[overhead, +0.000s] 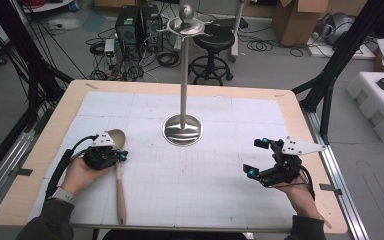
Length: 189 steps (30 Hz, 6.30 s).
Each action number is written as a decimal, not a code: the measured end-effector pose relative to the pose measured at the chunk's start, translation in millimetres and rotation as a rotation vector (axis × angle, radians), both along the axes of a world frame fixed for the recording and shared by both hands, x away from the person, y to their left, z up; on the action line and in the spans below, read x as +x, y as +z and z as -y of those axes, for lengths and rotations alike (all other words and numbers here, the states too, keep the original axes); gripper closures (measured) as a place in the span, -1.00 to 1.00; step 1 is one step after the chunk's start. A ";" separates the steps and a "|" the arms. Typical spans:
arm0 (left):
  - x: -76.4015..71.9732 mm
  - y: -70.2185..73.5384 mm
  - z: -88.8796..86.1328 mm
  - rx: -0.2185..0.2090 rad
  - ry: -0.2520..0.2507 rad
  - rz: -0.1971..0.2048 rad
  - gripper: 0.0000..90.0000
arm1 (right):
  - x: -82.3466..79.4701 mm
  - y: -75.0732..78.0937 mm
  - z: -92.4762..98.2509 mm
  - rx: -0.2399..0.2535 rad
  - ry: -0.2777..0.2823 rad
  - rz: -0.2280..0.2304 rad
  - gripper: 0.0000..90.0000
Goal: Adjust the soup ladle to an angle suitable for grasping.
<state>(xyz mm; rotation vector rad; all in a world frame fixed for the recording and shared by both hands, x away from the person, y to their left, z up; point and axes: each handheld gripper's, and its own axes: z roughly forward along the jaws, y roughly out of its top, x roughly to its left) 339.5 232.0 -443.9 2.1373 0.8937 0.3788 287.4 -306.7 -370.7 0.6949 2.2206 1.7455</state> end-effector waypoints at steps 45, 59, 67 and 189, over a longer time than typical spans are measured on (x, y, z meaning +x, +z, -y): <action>-37.4 -5.7 -67.1 -0.061 0.089 0.016 1.00 | 7.2 -6.4 -11.9 -0.033 0.019 -0.023 -0.99; -45.3 -6.2 -77.7 -0.081 0.105 0.006 1.00 | 7.2 -6.7 -13.1 -0.038 0.025 -0.024 -0.99; -50.7 -6.7 -84.0 -0.087 0.096 0.018 1.00 | 6.7 -6.3 -13.6 -0.033 0.042 -0.014 -0.99; -163.7 -7.5 -50.6 -0.079 -0.153 0.018 1.00 | 16.0 -7.7 -21.2 -0.055 0.028 -0.036 -0.99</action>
